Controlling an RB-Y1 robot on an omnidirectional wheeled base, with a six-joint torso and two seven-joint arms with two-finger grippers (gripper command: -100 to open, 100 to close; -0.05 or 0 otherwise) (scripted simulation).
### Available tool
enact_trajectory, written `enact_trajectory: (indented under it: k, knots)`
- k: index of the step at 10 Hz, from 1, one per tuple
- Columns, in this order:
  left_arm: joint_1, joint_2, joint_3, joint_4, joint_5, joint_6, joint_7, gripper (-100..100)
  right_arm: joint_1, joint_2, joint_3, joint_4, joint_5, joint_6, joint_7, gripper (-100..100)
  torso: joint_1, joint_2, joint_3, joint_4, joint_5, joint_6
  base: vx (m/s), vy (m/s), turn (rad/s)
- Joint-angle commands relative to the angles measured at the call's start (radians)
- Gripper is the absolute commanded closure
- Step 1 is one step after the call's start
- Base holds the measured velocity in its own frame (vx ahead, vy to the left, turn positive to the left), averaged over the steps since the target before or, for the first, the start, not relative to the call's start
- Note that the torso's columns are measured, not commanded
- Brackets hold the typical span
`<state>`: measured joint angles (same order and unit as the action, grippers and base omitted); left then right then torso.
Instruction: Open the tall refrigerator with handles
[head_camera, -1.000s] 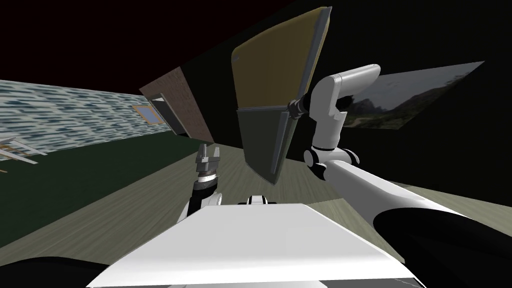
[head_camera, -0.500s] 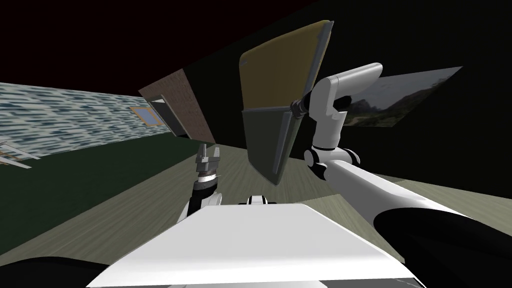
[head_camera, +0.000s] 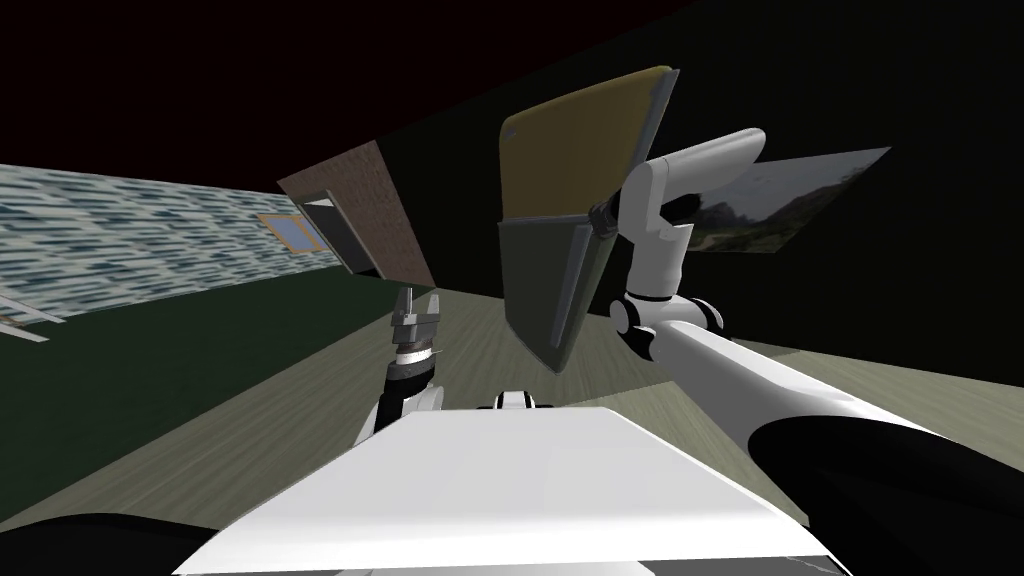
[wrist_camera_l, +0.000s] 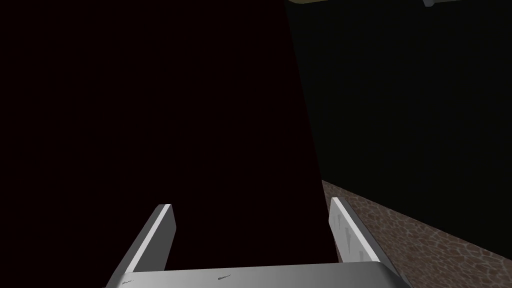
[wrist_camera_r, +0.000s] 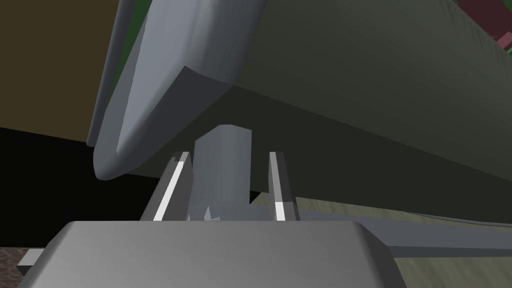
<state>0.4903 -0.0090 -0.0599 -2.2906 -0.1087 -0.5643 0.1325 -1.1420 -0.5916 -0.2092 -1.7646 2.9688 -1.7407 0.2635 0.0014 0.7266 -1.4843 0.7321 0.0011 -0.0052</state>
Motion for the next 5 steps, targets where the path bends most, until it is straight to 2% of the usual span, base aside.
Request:
enact_trajectory:
  k: [1, 3, 4, 5]
  knots:
    - [0.000, 0.000, 0.000, 0.000, 0.000, 0.000, 0.000, 0, 0.004, -0.002, 0.000, 0.021, 0.068, 0.001, -0.008, 100, 0.001, 0.001, 0.001, -0.001, -0.001, 0.001, -0.102, 0.378, -0.027]
    - [0.000, 0.000, 0.000, 0.000, 0.000, 0.000, 0.000, 0, 0.006, -0.007, -0.001, 0.037, 0.129, -0.001, -0.016, 100, 0.001, 0.004, 0.004, -0.001, -0.002, 0.003, -0.142, 0.388, -0.036]
    - [0.000, 0.000, 0.000, 0.000, 0.000, 0.000, 0.000, 0, 0.006, -0.007, -0.001, 0.037, 0.131, -0.001, -0.016, 100, -0.002, 0.007, 0.006, -0.001, -0.004, 0.005, -0.074, 0.302, -0.017]
    - [0.000, 0.000, 0.000, 0.000, 0.000, 0.000, 0.000, 0, 0.003, -0.007, -0.002, 0.029, 0.125, 0.005, -0.015, 100, -0.010, 0.005, 0.005, 0.001, -0.006, 0.006, -0.024, 0.127, -0.007]
